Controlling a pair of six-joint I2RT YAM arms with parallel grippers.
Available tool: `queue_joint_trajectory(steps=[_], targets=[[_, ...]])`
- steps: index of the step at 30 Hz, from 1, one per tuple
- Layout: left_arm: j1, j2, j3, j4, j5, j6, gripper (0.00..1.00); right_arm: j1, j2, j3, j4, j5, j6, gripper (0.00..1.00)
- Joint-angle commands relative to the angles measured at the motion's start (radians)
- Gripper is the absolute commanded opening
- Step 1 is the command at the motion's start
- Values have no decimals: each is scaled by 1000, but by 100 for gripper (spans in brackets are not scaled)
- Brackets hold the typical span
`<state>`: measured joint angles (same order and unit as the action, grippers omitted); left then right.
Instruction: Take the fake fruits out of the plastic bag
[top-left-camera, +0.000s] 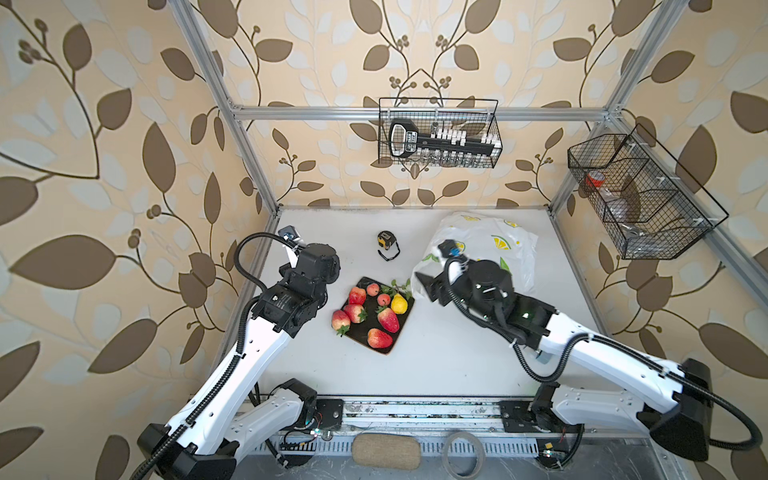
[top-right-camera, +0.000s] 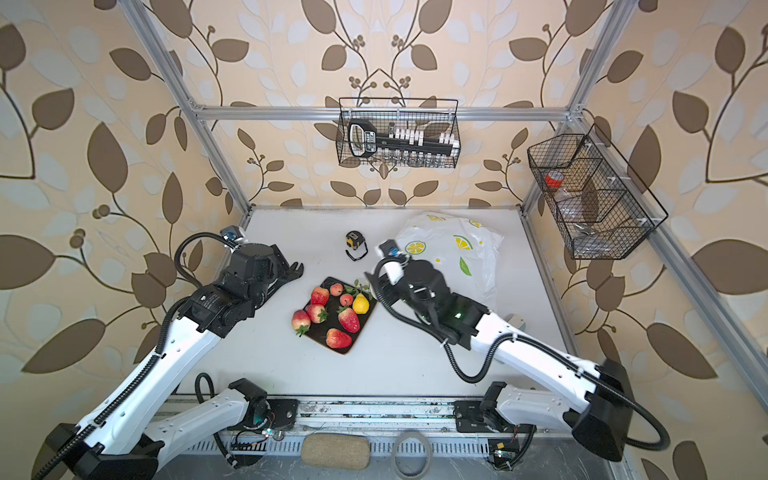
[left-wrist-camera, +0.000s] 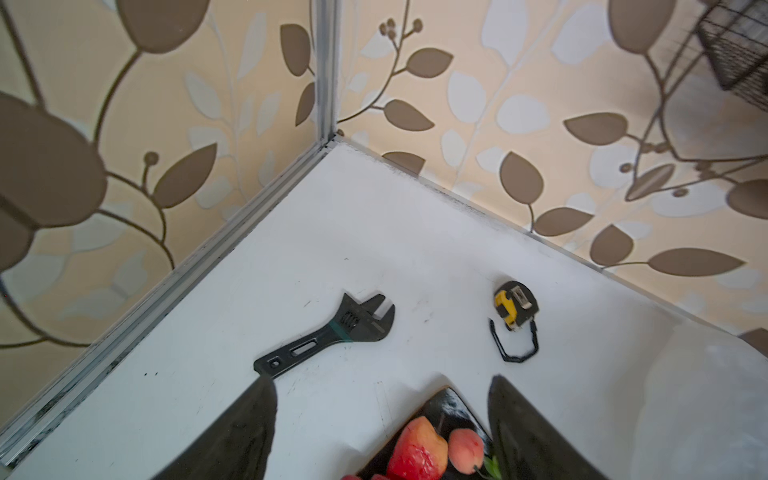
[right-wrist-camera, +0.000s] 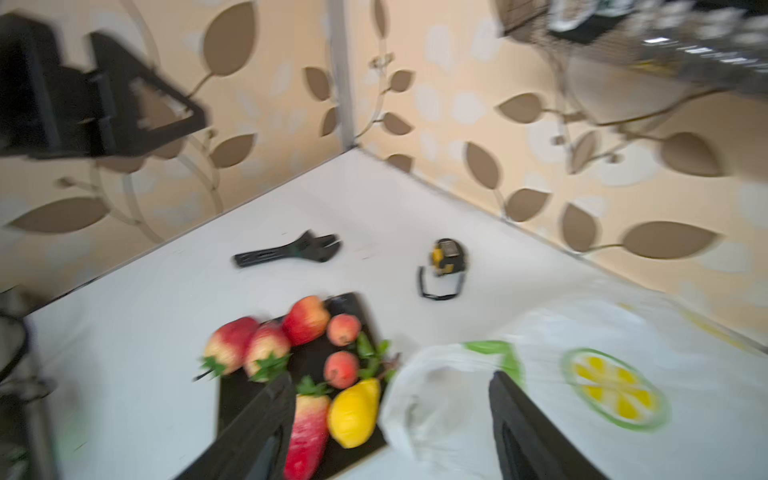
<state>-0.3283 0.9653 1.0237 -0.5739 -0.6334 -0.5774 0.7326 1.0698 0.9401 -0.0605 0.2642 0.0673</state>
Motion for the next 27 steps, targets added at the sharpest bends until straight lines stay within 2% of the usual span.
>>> queue_joint_trajectory(steps=[1,4,6,8,11,14,16,19,23,27], targets=[[100,9,-56,108,67,53,81,-236,-85,-43,-51,46,32,84],[181,9,-131,186,109,84,84,-505,-108,-97,-23,9,78,90],[208,6,-185,246,128,119,87,-635,-98,-154,41,-6,101,91],[214,7,-270,386,217,253,88,-731,-67,-239,137,4,111,92],[216,25,-389,530,285,366,90,-807,1,-358,312,-28,126,94],[218,39,-470,608,318,436,90,-819,77,-438,462,-75,131,97],[223,41,-545,715,374,482,90,-818,123,-477,555,-106,132,97],[233,68,-638,884,383,501,91,-817,197,-541,699,-109,123,98],[247,139,-659,964,362,524,92,-817,260,-640,927,-121,80,98],[263,215,-686,1075,394,545,93,-814,319,-703,1095,-171,76,98]])
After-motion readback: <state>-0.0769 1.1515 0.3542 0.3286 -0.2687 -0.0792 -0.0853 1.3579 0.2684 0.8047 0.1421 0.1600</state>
